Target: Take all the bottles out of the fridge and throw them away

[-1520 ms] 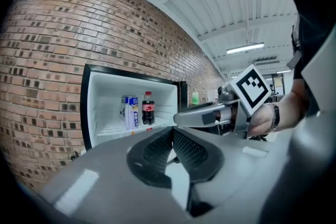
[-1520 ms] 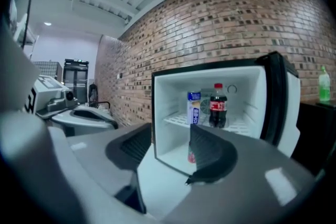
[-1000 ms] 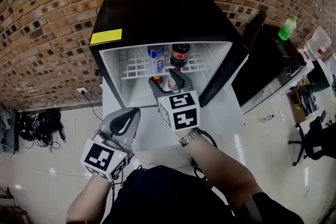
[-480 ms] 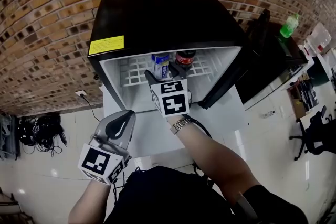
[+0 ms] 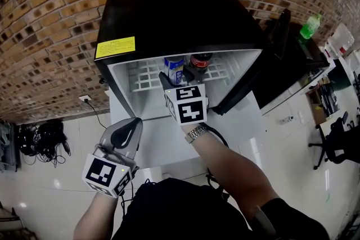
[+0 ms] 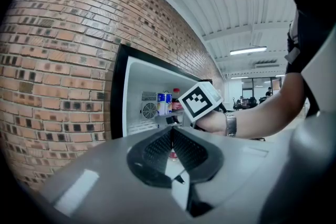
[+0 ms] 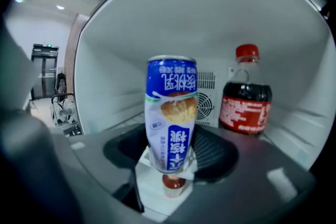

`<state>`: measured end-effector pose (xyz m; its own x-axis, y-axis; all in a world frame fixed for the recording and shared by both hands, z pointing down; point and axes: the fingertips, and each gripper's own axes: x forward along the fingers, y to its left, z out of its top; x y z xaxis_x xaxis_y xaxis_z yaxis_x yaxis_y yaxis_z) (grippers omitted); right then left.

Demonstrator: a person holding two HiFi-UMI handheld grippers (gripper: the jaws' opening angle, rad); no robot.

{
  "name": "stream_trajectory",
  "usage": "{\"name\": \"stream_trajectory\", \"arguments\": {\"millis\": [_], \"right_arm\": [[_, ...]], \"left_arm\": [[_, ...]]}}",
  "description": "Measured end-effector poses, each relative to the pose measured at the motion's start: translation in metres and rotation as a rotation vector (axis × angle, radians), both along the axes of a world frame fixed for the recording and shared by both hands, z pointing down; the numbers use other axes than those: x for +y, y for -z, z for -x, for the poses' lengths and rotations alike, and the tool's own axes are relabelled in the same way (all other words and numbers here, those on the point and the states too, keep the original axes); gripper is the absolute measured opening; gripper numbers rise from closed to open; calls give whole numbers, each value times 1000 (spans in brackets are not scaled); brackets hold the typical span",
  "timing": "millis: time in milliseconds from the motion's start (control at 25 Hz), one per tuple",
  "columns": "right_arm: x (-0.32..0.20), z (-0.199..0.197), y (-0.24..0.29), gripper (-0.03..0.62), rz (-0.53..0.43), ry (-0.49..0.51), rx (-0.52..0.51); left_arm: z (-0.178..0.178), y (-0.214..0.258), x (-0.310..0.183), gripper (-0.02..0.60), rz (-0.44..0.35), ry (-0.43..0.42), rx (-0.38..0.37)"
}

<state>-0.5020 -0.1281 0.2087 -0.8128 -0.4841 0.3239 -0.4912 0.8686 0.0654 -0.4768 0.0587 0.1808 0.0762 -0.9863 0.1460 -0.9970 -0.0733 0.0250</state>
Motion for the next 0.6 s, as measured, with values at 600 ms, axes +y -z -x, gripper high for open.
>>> {"name": "stream_trajectory", "arguments": {"millis": [600], "right_arm": [[44,-74,13,261,-2,34,-26]], "left_arm": [[-45,-17,-16,3,29,-95,47]]}}
